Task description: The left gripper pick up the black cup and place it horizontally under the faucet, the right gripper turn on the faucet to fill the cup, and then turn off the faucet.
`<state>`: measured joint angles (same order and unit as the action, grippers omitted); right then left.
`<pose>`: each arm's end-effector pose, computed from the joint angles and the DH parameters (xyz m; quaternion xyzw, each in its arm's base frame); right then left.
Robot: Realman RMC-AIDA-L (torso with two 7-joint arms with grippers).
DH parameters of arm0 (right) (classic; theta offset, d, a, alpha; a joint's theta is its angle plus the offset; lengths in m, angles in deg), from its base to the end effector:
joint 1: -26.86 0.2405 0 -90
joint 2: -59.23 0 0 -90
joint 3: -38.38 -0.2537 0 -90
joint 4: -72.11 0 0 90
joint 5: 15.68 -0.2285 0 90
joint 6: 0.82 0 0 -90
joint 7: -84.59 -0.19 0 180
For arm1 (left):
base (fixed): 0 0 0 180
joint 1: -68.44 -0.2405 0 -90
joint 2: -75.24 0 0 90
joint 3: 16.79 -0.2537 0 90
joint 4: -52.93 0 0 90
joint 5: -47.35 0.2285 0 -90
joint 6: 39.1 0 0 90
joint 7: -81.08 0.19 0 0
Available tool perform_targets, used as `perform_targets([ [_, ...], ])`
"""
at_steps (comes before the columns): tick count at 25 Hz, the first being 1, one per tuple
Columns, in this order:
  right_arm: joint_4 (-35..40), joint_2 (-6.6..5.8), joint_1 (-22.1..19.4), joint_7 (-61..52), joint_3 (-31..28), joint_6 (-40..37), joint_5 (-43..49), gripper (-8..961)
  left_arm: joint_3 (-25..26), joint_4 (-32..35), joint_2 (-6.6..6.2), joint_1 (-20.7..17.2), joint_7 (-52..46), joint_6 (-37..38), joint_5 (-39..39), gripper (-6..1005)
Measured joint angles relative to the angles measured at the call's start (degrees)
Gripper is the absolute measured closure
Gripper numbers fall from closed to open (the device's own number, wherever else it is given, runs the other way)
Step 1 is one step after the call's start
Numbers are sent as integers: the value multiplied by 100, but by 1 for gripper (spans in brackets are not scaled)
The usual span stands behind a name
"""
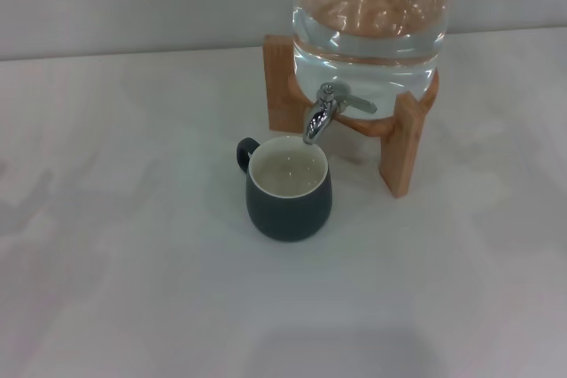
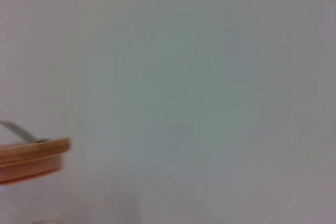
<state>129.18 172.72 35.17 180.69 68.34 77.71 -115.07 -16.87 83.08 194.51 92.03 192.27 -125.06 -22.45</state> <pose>0.3440 0.3322 0.1984 -0.7447 0.2465 0.3489 0.5127 -0.3541 0.3488 0.0545 -0.7508 -0.3294 -0.3882 0.4208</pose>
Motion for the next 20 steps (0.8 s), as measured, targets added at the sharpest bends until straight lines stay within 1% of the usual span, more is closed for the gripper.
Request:
perform_targets([
  [1, 0, -7, 3, -10, -12, -49, -3, 104, -12, 3, -1, -13, 0, -42, -17, 358],
  [7, -2, 26, 27, -18, -226, -140, 5, 100, -43, 10, -17, -20, -74, -185, -18, 133],
  [15, -44, 65, -6, 35, -242, -103, 18, 101, -146, 110, -8, -59, -257, -257, 2, 127],
  [20, -73, 92, -16, 38, -247, -94, 17, 102, -137, 138, -8, -211, -301, -420, -366, 127],
])
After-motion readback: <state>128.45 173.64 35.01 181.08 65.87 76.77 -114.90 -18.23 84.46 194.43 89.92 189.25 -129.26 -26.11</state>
